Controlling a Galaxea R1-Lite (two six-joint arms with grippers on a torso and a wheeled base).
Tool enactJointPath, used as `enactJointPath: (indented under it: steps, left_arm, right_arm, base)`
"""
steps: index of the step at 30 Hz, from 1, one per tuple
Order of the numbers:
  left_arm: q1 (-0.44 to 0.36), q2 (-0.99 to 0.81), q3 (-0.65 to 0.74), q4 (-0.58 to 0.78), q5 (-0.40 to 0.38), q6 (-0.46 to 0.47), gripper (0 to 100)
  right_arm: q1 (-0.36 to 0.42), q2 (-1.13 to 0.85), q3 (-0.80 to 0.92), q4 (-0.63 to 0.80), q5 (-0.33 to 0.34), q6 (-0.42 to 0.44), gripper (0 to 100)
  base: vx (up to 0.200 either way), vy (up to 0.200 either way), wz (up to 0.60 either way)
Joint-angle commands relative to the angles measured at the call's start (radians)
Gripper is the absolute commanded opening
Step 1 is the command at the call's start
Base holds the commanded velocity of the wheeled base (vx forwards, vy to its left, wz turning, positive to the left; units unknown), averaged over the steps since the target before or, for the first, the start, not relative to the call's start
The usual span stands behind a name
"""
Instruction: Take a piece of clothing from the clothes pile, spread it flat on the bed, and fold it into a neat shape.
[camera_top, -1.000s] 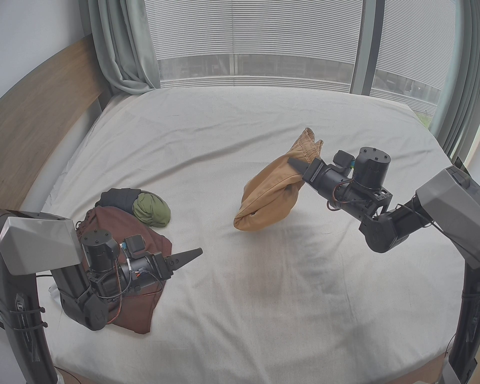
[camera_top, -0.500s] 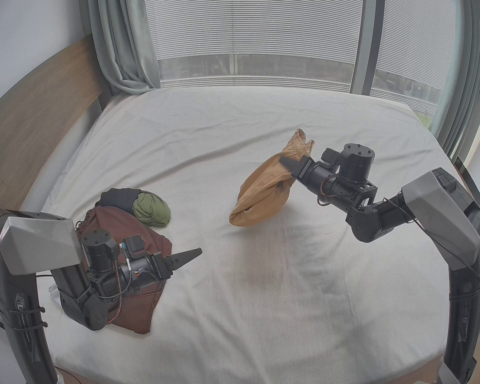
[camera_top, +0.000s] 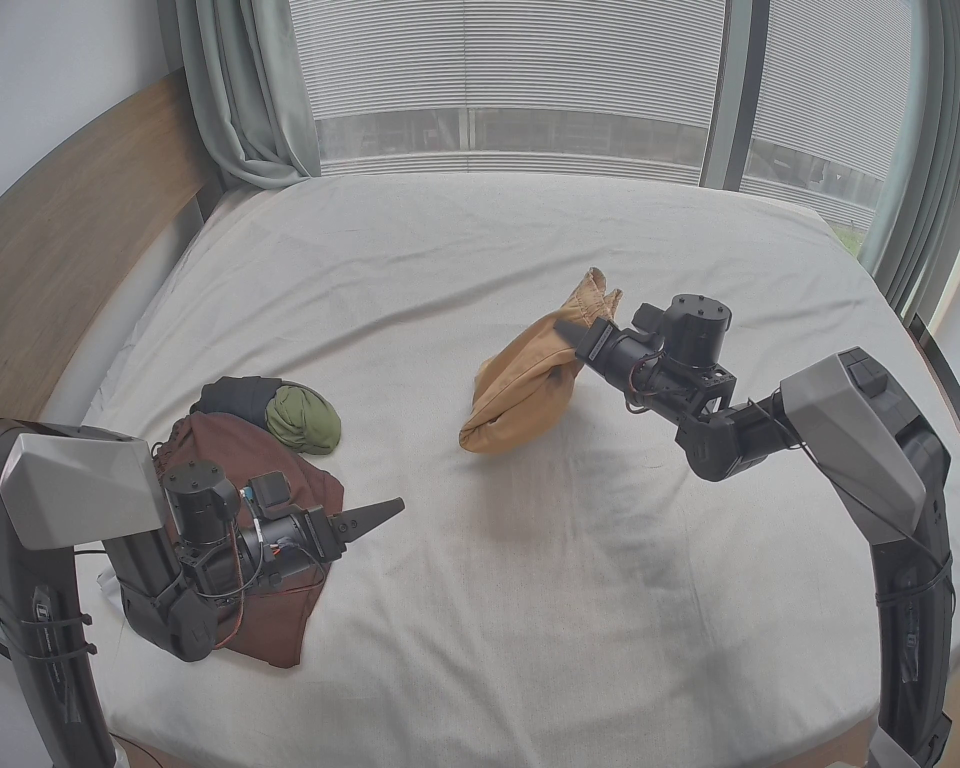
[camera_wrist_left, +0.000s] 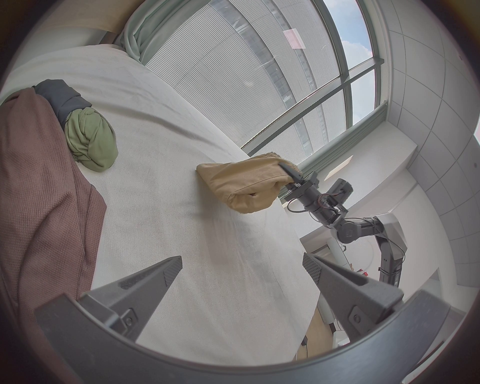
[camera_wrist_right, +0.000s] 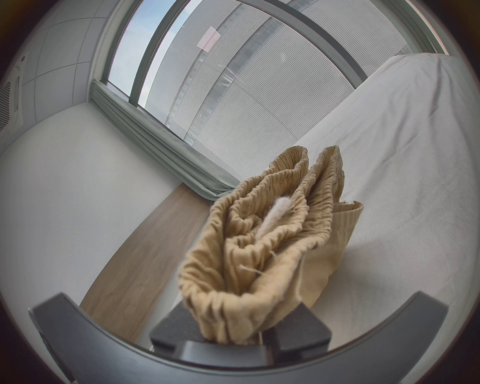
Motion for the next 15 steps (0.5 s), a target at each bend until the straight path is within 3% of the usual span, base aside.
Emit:
enactJointPath:
  steps: [1,15]
  left_arm:
    - [0.000,0.009,0.001,0.000,0.000,0.001,100]
    - [0.000,0.007,0.001,0.000,0.000,0.001,100]
  right_arm:
    - [-0.022,0.098,-0.014,0.001,-0.002,0.000,0]
    - [-0.053,0.080,0.262,-0.037,-0.046,-0.043,0]
  base:
    - [0.000,0.000,0.00]
    - [0.000,0.000,0.00]
